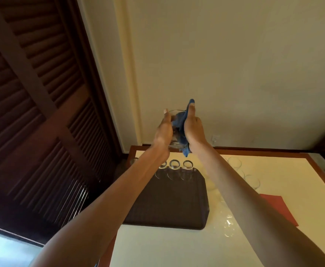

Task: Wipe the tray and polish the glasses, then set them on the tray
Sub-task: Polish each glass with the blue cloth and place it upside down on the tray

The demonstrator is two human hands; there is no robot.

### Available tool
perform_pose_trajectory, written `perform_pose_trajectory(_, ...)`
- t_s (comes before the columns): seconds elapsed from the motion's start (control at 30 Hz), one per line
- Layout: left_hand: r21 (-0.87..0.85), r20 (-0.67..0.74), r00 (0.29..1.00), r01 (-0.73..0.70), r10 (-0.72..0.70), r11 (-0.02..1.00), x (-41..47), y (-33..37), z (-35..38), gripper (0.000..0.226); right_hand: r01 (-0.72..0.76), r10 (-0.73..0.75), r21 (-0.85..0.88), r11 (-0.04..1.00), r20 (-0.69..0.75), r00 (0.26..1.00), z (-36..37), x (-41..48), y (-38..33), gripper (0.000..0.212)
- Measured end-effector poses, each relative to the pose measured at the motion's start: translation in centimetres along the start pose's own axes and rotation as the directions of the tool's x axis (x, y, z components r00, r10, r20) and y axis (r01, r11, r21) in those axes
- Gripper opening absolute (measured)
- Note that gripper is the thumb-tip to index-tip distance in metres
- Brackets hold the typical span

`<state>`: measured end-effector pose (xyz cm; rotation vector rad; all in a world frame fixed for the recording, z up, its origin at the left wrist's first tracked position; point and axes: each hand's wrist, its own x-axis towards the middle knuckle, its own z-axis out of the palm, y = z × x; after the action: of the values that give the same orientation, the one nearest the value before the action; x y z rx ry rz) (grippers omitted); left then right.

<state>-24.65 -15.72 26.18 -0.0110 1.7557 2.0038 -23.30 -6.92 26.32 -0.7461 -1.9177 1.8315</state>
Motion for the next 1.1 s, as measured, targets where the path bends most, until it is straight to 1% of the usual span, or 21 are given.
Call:
perform_pose_trajectory(0.07,0.031,-0.02,1.0,0.008,-0.008,0.999,0.3,-0.1,0.1,0.065,-0.115,0.109,0.115,0.987,0.062,0.992,0.5,-0.1,0.7,0.069)
perform_pose_trajectory(0.1,0.031,-0.032,0.999,0.021,-0.02,0.999,0.5,-0.2,0.0,0.066,-0.146,0.136,0.123,0.982,0.083,0.987,0.7,-0.4,1.0,0.068)
perform_pose_trajectory(0.17,-0.01,-0.052,0.997,0.048,-0.048,0.999,1.0,-0.5,-0.5,0.066,-0.196,0.187,0.049,0.979,0.147,0.971,0.7,-1.6,1.7,0.069)
perform_pose_trajectory(0.2,-0.033,-0.055,0.997,0.053,-0.054,0.998,1.1,-0.5,-0.8,0.067,-0.195,0.19,0.011,0.981,0.178,0.965,0.8,-2.3,2.2,0.07)
perform_pose_trajectory(0.27,-0.045,-0.064,0.997,0.048,-0.051,0.998,1.7,-0.6,-1.4,0.074,-0.111,0.116,-0.039,0.993,0.21,0.971,0.9,-3.5,3.4,0.065)
perform_pose_trajectory(0.3,-0.036,-0.078,0.996,0.043,-0.046,0.998,1.9,-0.7,-1.6,0.074,-0.027,0.038,-0.056,0.998,0.197,0.98,1.2,-3.8,3.9,0.057)
perform_pose_trajectory(0.37,-0.023,-0.078,0.996,0.038,-0.04,0.999,1.8,-0.8,-1.5,0.067,0.166,-0.155,-0.077,0.983,0.14,0.978,1.4,-4.0,4.0,0.043)
perform_pose_trajectory(0.4,-0.032,-0.058,0.997,0.044,-0.046,0.999,1.8,-0.9,-1.4,0.065,0.249,-0.239,-0.086,0.965,0.116,0.964,1.4,-3.8,3.9,0.041)
perform_pose_trajectory(0.43,-0.045,-0.048,0.998,0.042,-0.044,0.998,1.7,-1.0,-1.3,0.062,0.312,-0.303,-0.091,0.946,0.097,0.948,1.4,-3.3,3.7,0.04)
perform_pose_trajectory(0.47,-0.04,-0.048,0.998,0.035,-0.037,0.999,1.5,-1.1,-1.1,0.058,0.332,-0.325,-0.1,0.938,0.075,0.943,1.3,-3.0,3.2,0.041)
perform_pose_trajectory(0.53,-0.038,-0.064,0.998,-0.001,-0.002,0.999,1.5,-1.2,-0.8,0.055,0.259,-0.254,-0.102,0.96,0.059,0.965,0.8,-1.9,2.5,0.05)
perform_pose_trajectory(0.57,-0.044,-0.068,0.998,-0.006,0.003,0.999,1.5,-1.2,-0.7,0.057,0.189,-0.185,-0.056,0.98,0.076,0.98,0.5,-1.1,2.3,0.058)
perform_pose_trajectory(0.63,-0.028,-0.06,0.998,-0.002,0.001,1.0,1.1,-0.9,-0.2,0.062,-0.008,-0.001,0.08,0.997,0.108,0.994,0.3,0.7,2.1,0.076)
perform_pose_trajectory(0.7,0.022,-0.081,0.997,0.003,-0.001,1.0,1.2,-0.6,0.3,0.066,-0.145,0.129,0.172,0.974,0.105,0.986,0.8,1.5,2.5,0.079)
perform_pose_trajectory(0.77,0.042,-0.129,0.992,0.012,-0.006,0.999,1.5,-0.3,0.2,0.07,-0.188,0.168,0.125,0.974,0.153,0.974,1.4,1.2,3.2,0.075)
perform_pose_trajectory(0.83,0.014,-0.132,0.991,0.032,-0.029,0.999,1.7,-0.1,0.0,0.078,-0.209,0.196,0.042,0.977,0.202,0.959,1.3,-0.4,3.4,0.074)
perform_pose_trajectory(0.9,-0.007,-0.118,0.992,0.034,-0.034,0.999,1.8,0.0,-0.4,0.075,-0.133,0.144,-0.065,0.989,0.203,0.969,1.1,-1.6,3.6,0.069)
perform_pose_trajectory(0.97,-0.022,-0.101,0.995,0.02,-0.022,1.0,1.9,-0.1,-0.5,0.062,0.045,-0.029,-0.089,0.995,0.166,0.986,1.0,-1.9,3.9,0.051)
perform_pose_trajectory(1.03,-0.043,-0.071,0.997,0.024,-0.027,0.999,1.5,-0.2,-0.3,0.051,0.215,-0.205,-0.095,0.972,0.098,0.974,1.1,-2.0,3.2,0.036)
perform_pose_trajectory(1.07,-0.045,-0.053,0.998,0.018,-0.02,0.999,1.4,-0.2,-0.1,0.048,0.276,-0.269,-0.104,0.956,0.077,0.96,1.0,-1.7,2.8,0.035)
perform_pose_trajectory(1.1,-0.042,-0.044,0.999,0.004,-0.005,0.999,1.4,-0.3,0.0,0.048,0.301,-0.297,-0.113,0.947,0.053,0.953,0.9,-1.2,2.3,0.037)
